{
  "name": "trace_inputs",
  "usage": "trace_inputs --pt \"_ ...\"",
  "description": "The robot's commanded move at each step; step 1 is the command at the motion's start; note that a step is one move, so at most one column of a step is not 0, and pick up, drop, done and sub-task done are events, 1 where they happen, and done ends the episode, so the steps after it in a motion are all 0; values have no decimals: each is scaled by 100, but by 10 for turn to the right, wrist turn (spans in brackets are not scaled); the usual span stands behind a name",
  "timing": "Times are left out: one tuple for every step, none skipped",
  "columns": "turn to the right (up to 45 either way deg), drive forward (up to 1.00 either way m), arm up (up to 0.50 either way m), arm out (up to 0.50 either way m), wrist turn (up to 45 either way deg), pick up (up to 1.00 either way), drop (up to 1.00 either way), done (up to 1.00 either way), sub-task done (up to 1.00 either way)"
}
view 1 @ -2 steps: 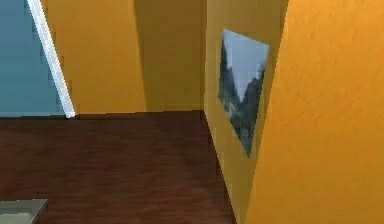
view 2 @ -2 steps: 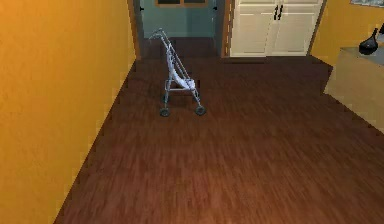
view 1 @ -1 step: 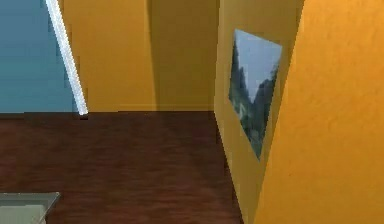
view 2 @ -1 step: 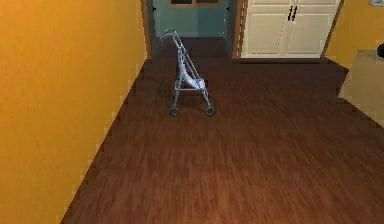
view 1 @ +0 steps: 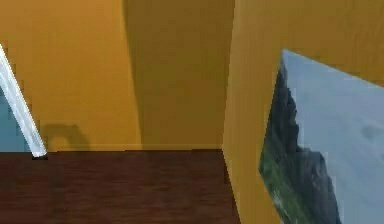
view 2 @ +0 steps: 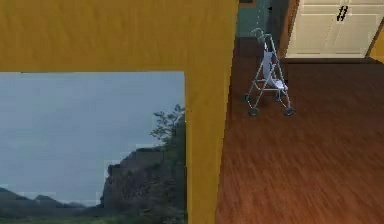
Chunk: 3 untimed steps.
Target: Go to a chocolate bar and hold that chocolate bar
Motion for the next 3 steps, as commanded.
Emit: trace_inputs --pt "-450 0 0 0 0 0 0 0 0" --pt "-300 0 0 0 0 0 0 0 0" --pt "0 100 0 0 0 0 0 0 0"
